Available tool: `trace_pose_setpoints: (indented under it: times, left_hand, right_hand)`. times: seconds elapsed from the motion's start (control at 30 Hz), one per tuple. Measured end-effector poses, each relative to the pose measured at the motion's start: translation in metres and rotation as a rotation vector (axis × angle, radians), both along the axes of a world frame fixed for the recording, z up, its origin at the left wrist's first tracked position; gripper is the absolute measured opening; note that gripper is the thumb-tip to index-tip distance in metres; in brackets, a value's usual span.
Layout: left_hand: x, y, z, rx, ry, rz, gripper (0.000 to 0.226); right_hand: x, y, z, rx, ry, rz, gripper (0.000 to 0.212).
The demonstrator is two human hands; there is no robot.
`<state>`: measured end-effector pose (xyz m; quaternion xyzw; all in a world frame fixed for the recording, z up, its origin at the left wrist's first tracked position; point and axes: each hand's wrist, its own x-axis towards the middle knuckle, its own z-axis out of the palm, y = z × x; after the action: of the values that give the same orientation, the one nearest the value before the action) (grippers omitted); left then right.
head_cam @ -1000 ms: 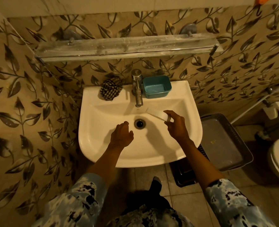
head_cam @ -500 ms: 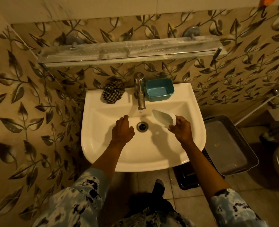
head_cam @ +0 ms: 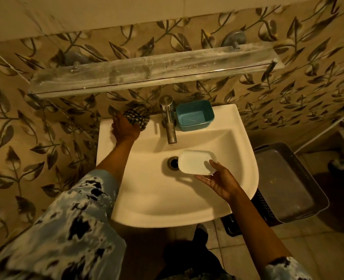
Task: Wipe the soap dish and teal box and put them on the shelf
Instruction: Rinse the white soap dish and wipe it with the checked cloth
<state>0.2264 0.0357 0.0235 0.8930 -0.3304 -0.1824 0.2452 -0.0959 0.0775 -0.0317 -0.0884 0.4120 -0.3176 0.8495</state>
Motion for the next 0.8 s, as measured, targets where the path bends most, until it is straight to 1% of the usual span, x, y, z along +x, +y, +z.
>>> trace_pose_setpoints:
  times: [0.17, 0.3, 0.43, 0.53, 0.57, 0.6, 0.67, 0.7, 0.73, 0.8]
  left_hand:
    - [0.011, -0.017, -0.007, -0.035, 0.071, 0.05, 0.069]
    - [0.018, -0.028, -0.01, 0.045, 0.078, 0.086, 0.074]
    - [0.018, -0.034, -0.012, 0.141, 0.041, 0.069, 0.075]
    - [0.015, -0.031, -0.013, 0.091, 0.054, 0.06, 0.069]
    - [0.015, -0.028, -0.013, 0.051, 0.109, 0.088, 0.066]
    - [0.014, -0.024, -0.011, 0.0, 0.214, 0.131, 0.063]
    - [0.01, -0.012, -0.005, -0.126, 0.57, 0.231, 0.049]
    - [0.005, -0.003, -0.001, -0.176, 0.747, 0.265, 0.042]
    - [-0.002, 0.008, 0.004, -0.204, 0.867, 0.286, 0.037]
    - [-0.017, 0.031, 0.013, -0.237, 0.961, 0.303, 0.037]
  right_hand:
    - [-0.006, -0.005, 0.002, 0.03, -0.044, 0.052, 0.036]
    - [-0.013, -0.009, 0.0, 0.033, -0.065, 0.058, 0.037]
    - [-0.016, -0.015, -0.003, 0.021, -0.081, 0.053, 0.039]
    - [-0.017, -0.021, -0.005, -0.008, -0.148, 0.041, 0.037]
    - [-0.018, -0.023, -0.005, -0.018, -0.181, 0.045, 0.04]
    - [-0.018, -0.025, -0.005, -0.021, -0.212, 0.051, 0.046]
    - [-0.018, -0.028, -0.007, -0.007, -0.258, 0.061, 0.057]
    - [-0.017, -0.028, -0.007, 0.001, -0.268, 0.064, 0.059]
    - [-0.016, -0.029, -0.007, 0.003, -0.266, 0.062, 0.057]
    - [-0.011, -0.03, -0.005, -0.005, -0.256, 0.049, 0.049]
